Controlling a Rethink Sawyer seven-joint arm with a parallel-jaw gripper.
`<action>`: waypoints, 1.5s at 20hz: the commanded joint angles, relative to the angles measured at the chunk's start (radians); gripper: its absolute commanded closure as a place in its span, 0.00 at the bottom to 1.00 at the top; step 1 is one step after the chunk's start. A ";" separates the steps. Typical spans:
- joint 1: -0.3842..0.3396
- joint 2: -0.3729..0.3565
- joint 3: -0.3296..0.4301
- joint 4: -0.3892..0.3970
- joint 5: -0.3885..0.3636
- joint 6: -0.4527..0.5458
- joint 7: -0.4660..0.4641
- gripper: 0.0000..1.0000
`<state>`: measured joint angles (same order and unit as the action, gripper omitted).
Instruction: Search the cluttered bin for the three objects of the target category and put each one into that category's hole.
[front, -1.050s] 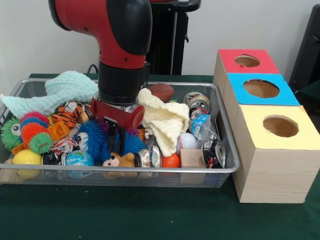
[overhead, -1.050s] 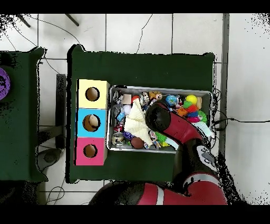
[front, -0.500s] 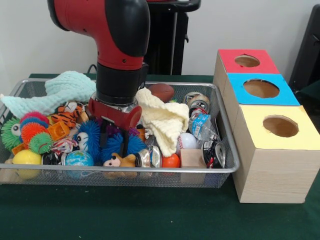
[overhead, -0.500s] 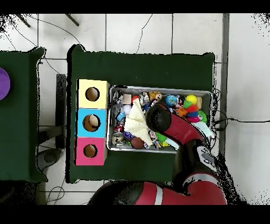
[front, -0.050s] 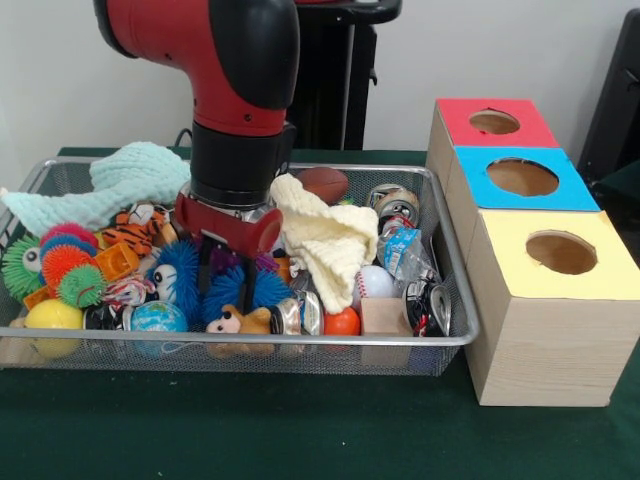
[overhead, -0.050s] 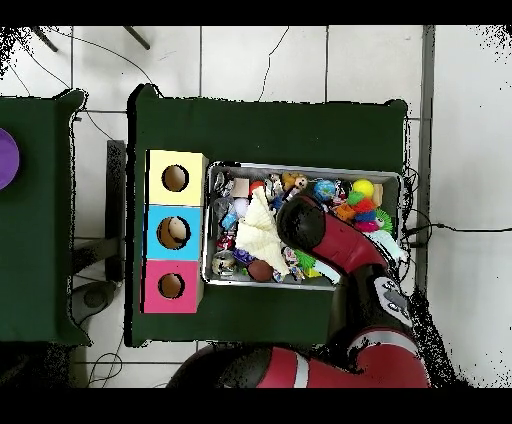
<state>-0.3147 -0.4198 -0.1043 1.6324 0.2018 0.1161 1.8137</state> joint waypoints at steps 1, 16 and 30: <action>0.022 -0.026 0.026 0.006 0.052 -0.002 0.216 0.00; 0.074 -0.021 -0.001 -0.036 0.098 0.049 0.207 0.00; 0.035 0.064 0.043 -0.083 0.091 -0.018 0.171 0.00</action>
<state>-0.2444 -0.4240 -0.1198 1.6067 0.2623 0.1164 1.8137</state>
